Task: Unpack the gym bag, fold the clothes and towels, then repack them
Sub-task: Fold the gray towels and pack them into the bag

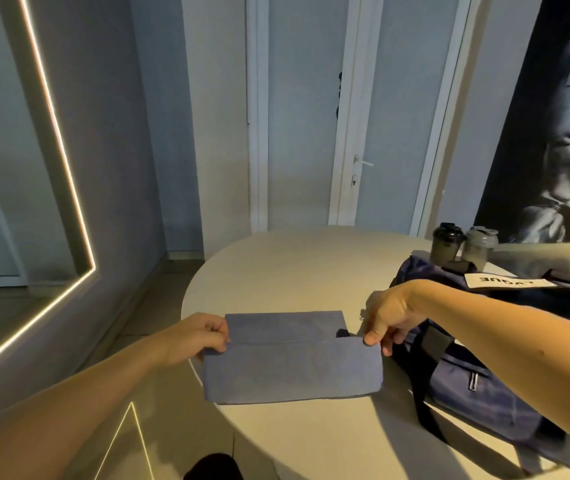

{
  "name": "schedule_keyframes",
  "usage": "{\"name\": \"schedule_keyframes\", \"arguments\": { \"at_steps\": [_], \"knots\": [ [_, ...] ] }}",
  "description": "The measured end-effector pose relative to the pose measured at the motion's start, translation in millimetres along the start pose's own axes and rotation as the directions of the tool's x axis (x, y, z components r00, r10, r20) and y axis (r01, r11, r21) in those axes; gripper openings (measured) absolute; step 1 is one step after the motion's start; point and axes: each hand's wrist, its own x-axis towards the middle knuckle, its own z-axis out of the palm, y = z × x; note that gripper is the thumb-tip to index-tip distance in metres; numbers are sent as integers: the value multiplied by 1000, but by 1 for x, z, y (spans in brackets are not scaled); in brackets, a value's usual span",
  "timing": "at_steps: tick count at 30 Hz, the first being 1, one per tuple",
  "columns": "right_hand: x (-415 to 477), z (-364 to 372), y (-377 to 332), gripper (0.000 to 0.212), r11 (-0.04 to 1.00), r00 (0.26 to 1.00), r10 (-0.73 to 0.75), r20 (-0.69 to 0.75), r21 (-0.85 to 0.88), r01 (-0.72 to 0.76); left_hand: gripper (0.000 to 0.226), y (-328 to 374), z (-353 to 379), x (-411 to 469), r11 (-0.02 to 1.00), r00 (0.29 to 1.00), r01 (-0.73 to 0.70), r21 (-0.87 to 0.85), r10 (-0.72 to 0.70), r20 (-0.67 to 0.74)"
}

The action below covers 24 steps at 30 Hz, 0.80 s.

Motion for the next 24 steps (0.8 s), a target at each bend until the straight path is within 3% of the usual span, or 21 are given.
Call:
{"name": "schedule_keyframes", "arguments": {
  "at_steps": [6,12,15,19,22,24],
  "knots": [
    [26,-7,-15,20,999,964,-29,-265,37,40,8,-23,-9,43,997,986,83,11,-80,-148],
    [81,-18,-41,20,998,830,-3,-557,45,34,4,-47,-4,93,994,917,105,36,-83,-390],
    [110,-19,-41,27,995,795,-7,-607,73,65,8,-66,8,112,992,888,120,-45,-128,-441],
    [136,-11,-37,7,999,772,46,-634,38,-29,10,-81,16,127,991,872,130,-37,-132,-471],
    [142,-7,-35,24,995,768,90,-635,17,-103,9,-87,19,132,992,869,122,-28,-120,-480],
    [143,-5,-33,22,994,757,85,-648,8,-105,8,-90,20,136,992,871,123,3,-107,-479]
  ]
}}
